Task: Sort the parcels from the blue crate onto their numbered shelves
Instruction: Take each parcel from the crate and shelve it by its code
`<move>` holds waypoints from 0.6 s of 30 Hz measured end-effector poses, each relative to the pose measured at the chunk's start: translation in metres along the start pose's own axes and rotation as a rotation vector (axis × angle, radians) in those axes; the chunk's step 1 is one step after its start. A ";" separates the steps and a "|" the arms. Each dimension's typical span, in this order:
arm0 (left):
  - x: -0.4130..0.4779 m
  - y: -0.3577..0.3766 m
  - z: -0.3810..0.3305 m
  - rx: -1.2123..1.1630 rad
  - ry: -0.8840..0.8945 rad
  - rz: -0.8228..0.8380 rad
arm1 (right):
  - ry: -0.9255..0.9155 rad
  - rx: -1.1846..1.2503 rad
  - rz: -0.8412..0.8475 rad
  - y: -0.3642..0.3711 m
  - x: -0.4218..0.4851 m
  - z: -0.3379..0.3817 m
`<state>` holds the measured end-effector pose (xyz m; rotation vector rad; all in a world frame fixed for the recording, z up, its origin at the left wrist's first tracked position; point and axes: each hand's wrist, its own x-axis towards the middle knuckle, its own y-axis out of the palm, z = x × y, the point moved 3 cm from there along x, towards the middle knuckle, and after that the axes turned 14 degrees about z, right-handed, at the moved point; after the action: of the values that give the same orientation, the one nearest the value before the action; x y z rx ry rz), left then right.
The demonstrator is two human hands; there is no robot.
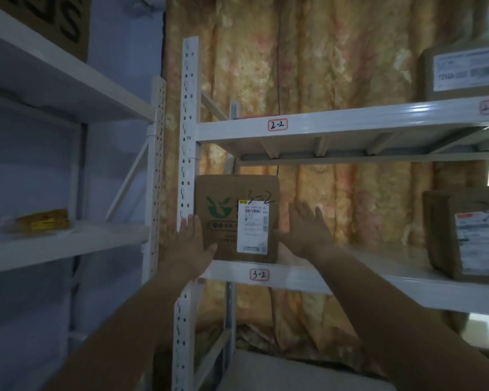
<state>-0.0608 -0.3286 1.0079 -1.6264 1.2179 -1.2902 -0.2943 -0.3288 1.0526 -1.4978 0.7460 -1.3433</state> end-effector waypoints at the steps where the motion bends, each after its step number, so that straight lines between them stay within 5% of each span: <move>1: -0.009 -0.011 -0.003 0.020 0.004 0.008 | -0.033 0.012 -0.022 -0.010 -0.005 0.002; 9: -0.121 -0.064 -0.028 -0.071 0.035 -0.002 | -0.269 0.081 0.045 -0.050 -0.070 0.029; 18: -0.260 -0.047 -0.016 0.068 -0.322 0.136 | -0.527 0.192 0.339 -0.021 -0.158 0.082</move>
<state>-0.0790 -0.0663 0.9799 -1.5996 1.0541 -0.9324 -0.2511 -0.1585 1.0168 -1.4077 0.4838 -0.6987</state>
